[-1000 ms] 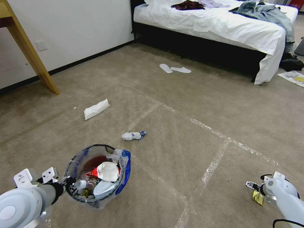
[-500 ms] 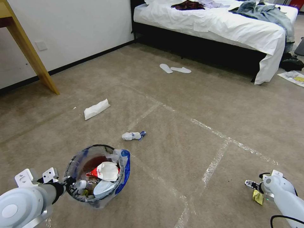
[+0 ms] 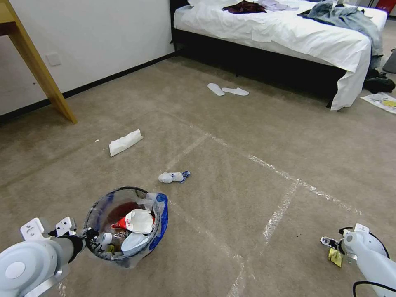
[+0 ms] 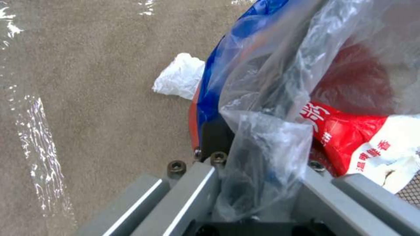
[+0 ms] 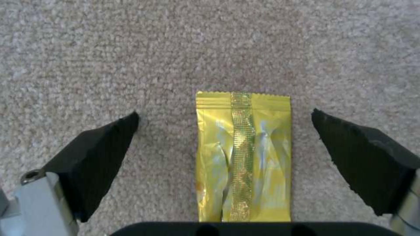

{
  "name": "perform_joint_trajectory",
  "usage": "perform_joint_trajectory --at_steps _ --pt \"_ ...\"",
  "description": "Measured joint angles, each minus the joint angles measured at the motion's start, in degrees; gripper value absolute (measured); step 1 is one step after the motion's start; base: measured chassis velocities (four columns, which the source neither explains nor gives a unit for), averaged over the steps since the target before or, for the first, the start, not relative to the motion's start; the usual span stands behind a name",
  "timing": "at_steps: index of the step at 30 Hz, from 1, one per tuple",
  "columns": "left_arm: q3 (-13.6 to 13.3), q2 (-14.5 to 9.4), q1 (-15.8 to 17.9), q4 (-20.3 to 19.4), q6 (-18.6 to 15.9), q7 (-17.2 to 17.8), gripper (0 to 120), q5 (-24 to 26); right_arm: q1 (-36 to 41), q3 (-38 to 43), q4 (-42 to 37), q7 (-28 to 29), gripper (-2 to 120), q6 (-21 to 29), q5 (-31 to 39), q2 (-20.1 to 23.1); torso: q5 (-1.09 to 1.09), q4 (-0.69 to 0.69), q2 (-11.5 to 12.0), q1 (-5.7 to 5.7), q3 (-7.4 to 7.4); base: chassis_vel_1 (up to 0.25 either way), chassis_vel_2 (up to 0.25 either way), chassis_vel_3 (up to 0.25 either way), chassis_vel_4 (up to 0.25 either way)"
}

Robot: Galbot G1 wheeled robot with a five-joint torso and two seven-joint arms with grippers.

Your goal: Pick up the trash bin and place the garbage on the floor into it.

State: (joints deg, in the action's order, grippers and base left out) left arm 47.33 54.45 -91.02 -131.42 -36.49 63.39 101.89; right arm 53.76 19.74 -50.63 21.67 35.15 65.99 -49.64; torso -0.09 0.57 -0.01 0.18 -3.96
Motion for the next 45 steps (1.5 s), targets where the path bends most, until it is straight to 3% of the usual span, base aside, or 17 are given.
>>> perform_joint_trajectory --at_steps 4,12,24,45 --pt "0.01 -0.19 0.03 0.31 0.0 -0.17 0 0.0 -0.17 -0.17 0.31 -0.09 100 -0.05 -0.2 -0.15 -0.01 0.0 0.0 0.0 0.0 0.0 0.0 0.0 0.0" --pt "-0.27 0.05 -0.05 0.16 -0.01 -0.22 0 -0.41 0.95 0.47 -2.69 0.38 100 1.14 2.96 0.82 0.2 -0.03 0.01 0.01 -0.03 0.0 0.0 0.0 0.0" --pt "0.62 0.13 -1.47 -1.62 0.1 0.19 0 -0.39 1.21 0.52 -6.26 3.13 100 2.14 6.45 2.91 0.09 -0.02 0.01 0.0 -0.02 0.0 0.0 0.0 0.0" --pt "-0.28 1.33 -1.54 -1.56 0.06 -0.02 0 -1.82 4.18 3.41 -4.58 2.15 100 1.88 2.91 2.56 0.09 -0.02 0.01 0.0 -0.02 0.0 0.0 0.0 0.0"
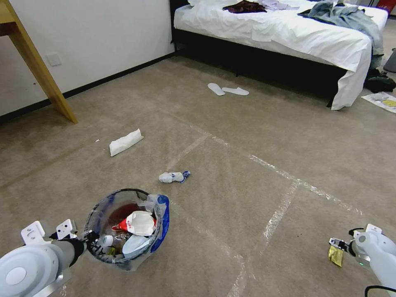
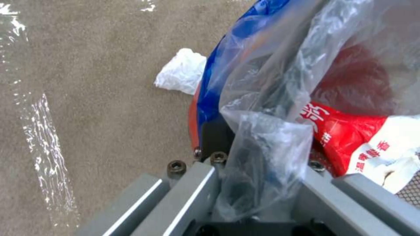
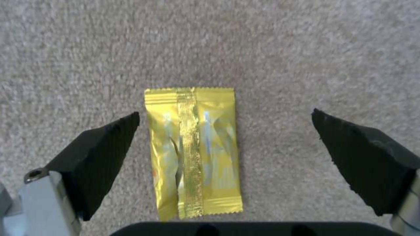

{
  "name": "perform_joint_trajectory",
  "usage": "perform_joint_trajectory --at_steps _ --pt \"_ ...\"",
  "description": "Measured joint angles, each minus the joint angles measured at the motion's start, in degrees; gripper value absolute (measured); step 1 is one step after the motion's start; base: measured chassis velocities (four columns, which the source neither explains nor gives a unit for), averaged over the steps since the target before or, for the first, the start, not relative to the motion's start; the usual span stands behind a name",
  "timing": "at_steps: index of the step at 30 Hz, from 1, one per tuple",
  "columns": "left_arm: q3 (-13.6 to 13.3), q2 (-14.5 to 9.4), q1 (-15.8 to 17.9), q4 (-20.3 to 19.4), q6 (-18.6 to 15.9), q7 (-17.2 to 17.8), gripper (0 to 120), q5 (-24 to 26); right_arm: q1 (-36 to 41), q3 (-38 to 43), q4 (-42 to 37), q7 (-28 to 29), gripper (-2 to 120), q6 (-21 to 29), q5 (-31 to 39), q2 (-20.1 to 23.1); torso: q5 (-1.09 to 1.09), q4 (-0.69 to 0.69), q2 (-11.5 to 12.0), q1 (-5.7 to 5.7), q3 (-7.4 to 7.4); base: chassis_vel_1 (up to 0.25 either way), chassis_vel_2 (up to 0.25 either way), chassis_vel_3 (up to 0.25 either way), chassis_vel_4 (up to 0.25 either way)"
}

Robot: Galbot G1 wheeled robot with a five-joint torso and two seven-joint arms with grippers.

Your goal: Pick up the trash bin and place the garbage on the floor into it.

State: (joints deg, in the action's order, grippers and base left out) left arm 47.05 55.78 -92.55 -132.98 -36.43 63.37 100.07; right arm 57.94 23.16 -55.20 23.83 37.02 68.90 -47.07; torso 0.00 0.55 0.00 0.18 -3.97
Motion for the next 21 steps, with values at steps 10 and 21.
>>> perform_joint_trajectory --at_steps 10,21 --pt "0.05 -0.15 -0.02 0.04 -0.02 -0.11 0 -0.08 0.49 0.7 0.75 -0.83 99 -0.27 -1.01 -1.47 0.0 0.01 0.0 0.0 0.0 0.0 0.0 0.0 0.0" --pt "0.12 -0.46 0.04 0.13 0.03 -0.15 0 -0.17 -0.21 0.51 1.74 -1.75 76 -1.05 -1.87 -2.08 -0.13 0.01 -0.03 -0.01 0.03 0.0 0.0 0.0 0.0"
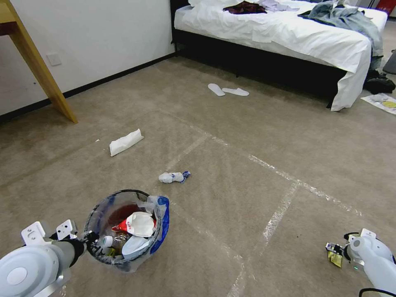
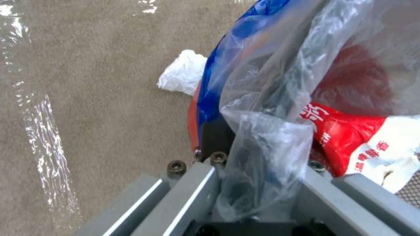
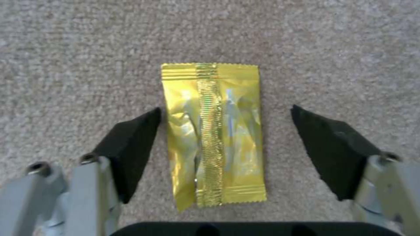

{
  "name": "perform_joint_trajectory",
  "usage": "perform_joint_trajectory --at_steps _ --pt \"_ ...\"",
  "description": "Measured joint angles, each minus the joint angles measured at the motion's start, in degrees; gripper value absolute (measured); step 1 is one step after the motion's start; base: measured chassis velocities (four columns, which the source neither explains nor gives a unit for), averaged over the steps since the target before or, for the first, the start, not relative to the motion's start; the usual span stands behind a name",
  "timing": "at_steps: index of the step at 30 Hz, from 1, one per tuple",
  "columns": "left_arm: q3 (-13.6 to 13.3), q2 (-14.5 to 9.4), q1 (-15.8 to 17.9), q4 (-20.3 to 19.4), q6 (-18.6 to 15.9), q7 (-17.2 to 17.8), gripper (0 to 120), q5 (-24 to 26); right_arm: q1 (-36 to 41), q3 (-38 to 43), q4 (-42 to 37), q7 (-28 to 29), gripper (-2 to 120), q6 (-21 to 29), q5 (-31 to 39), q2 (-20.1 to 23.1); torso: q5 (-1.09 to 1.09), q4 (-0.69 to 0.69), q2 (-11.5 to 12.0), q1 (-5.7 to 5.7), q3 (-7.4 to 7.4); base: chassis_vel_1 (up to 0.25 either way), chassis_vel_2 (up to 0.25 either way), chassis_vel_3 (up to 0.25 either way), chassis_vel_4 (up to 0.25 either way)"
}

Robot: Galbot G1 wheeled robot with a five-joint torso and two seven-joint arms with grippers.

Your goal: Pick up the trash bin and place the garbage on the floor into it.

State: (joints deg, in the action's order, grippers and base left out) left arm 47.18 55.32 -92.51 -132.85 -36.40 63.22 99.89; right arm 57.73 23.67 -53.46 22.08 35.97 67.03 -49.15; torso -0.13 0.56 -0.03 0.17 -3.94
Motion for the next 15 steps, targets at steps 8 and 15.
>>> perform_joint_trajectory --at_steps 8,15 --pt "-0.04 0.1 0.04 0.15 0.05 -0.07 0 -0.23 -0.58 -0.61 0.11 -0.01 58 -0.35 -0.01 -0.41 0.03 0.0 -0.01 0.0 0.0 0.0 0.0 0.0 0.0" --pt "0.1 0.08 -0.07 0.32 0.09 -0.13 0 -0.31 -1.8 -2.05 1.06 -0.01 34 -1.05 0.09 -0.71 0.06 -0.02 0.0 0.01 -0.01 0.0 0.0 0.0 0.0"
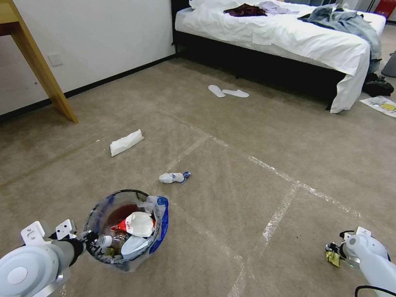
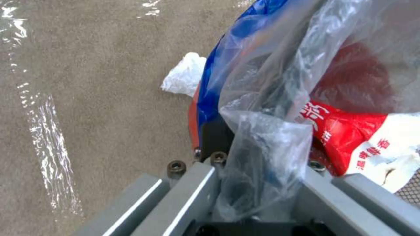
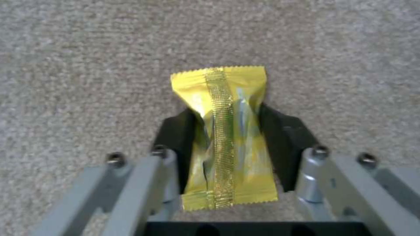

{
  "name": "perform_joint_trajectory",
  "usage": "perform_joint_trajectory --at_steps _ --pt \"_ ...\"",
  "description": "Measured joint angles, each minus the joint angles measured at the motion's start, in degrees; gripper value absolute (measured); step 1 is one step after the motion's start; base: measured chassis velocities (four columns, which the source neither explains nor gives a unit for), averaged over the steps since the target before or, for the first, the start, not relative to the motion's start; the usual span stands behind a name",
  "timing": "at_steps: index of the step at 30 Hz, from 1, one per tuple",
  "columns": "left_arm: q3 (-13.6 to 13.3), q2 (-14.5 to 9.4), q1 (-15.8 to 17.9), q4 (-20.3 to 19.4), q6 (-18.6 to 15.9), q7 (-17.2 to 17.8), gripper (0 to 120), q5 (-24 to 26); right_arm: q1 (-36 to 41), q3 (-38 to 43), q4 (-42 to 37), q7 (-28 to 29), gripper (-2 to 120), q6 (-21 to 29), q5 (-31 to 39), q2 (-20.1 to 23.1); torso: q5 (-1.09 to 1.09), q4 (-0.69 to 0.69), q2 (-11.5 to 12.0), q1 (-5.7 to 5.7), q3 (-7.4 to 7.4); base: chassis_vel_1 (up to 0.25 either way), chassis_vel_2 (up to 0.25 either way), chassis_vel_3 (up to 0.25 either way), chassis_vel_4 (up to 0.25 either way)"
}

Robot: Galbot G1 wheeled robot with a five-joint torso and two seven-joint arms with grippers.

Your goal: Pick up the trash bin and place the garbage on the floor into it.

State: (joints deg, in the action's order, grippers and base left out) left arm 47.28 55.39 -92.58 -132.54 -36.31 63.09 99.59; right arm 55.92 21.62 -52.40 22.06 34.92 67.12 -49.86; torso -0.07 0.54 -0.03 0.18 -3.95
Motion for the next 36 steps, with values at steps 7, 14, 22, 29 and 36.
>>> perform_joint_trajectory --at_steps 7,14,22,29,36 --pt "0.08 -0.34 0.15 0.2 0.03 -0.01 0 -0.07 -0.67 -0.89 0.74 -0.02 10 -0.69 0.31 -0.14 0.06 -0.02 0.02 0.0 -0.02 0.0 0.0 0.0 0.0" --pt "0.08 -1.31 0.63 0.3 0.15 0.29 0 0.73 -0.76 -0.89 -0.38 -8.12 0 -6.25 4.27 -0.02 0.3 0.2 0.08 0.0 -0.09 -0.016 -0.015 -0.01 -0.005" --pt "0.1 -1.53 0.81 0.36 0.21 0.42 0 0.88 -2.58 -4.04 -3.25 -22.23 0 -17.59 3.93 0.15 0.22 -0.11 0.07 0.01 -0.04 -0.011 -0.007 0.009 0.018" --pt "0.41 -1.29 0.63 0.5 0.2 0.33 0 1.04 -5.59 -8.86 -0.04 -42.6 0 -35.36 5.17 0.07 0.16 0.05 0.06 0.01 -0.03 0.0 0.0 0.0 0.0" --pt "0.62 -1.35 1.04 0.26 0.49 0.46 0 1.65 -10.37 -13.2 -0.58 -64.25 0 -47.24 10.3 -0.12 0.11 0.0 0.05 0.01 -0.02 0.0 0.0 0.0 0.0"
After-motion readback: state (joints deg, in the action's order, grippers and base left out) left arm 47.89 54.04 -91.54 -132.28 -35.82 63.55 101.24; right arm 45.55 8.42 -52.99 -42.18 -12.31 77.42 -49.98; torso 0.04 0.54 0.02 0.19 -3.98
